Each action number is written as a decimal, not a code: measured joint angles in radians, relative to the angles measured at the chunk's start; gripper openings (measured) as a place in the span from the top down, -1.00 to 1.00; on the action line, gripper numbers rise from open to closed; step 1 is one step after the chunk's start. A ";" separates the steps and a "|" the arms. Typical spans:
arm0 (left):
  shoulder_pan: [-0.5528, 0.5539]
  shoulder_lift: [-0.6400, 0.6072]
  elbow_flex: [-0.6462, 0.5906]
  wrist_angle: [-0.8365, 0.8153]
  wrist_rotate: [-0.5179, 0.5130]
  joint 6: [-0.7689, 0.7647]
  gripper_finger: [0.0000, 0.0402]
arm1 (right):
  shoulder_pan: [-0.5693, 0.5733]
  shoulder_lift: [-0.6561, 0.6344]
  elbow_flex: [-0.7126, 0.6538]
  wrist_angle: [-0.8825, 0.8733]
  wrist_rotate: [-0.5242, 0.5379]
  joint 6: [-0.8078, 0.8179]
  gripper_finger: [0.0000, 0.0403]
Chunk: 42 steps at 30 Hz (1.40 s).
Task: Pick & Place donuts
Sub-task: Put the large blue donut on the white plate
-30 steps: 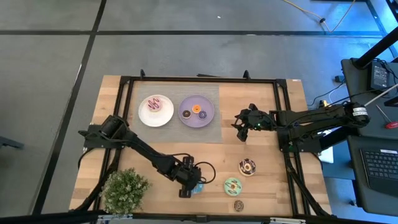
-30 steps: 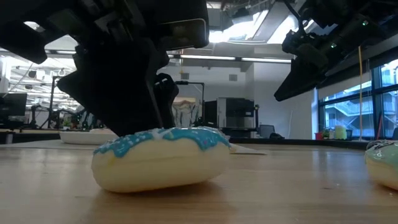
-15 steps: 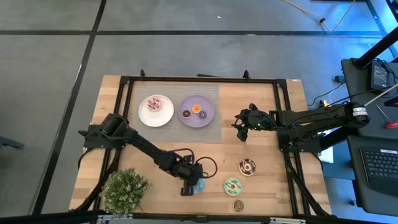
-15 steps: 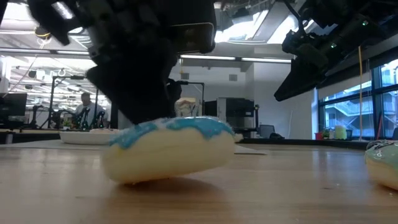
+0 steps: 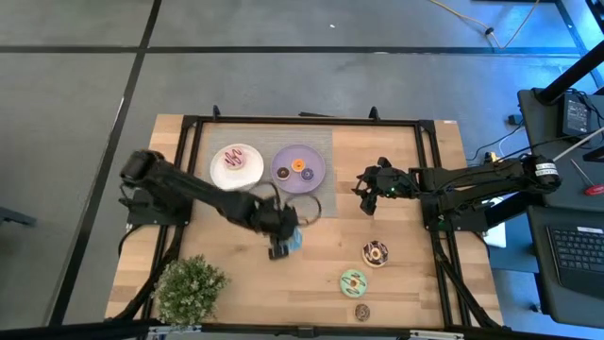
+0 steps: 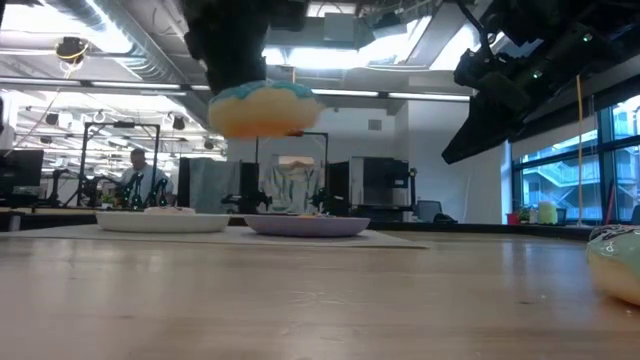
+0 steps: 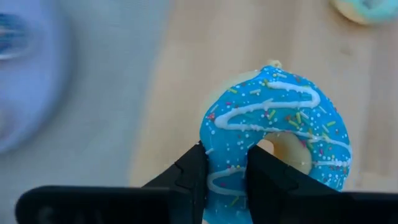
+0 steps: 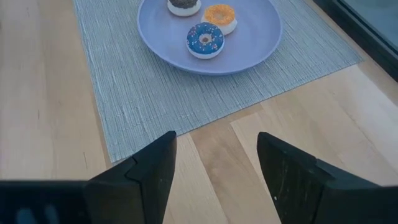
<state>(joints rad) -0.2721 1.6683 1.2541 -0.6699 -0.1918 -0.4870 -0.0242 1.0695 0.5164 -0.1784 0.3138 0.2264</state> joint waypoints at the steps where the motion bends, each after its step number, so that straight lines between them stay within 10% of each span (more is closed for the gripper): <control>1: 0.018 -0.028 0.000 -0.036 -0.017 0.000 0.59 | 0.000 0.000 0.000 -0.003 0.000 0.000 -0.12; 15: 0.385 -0.238 -0.001 -0.600 -0.306 -0.197 0.56 | -0.013 0.000 0.000 0.002 0.008 0.005 -0.12; 28: 0.677 -0.219 -0.216 -0.271 -0.097 -0.173 0.57 | -0.023 0.000 0.000 0.000 0.062 0.035 -0.12; 42: 0.701 -0.114 -0.291 -0.151 -0.184 -0.104 0.60 | -0.095 0.000 0.000 0.000 0.060 0.032 -0.12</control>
<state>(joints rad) 0.4286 1.5541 0.9634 -0.8209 -0.3761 -0.5910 -0.1193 1.0695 0.5167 -0.1780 0.3733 0.2582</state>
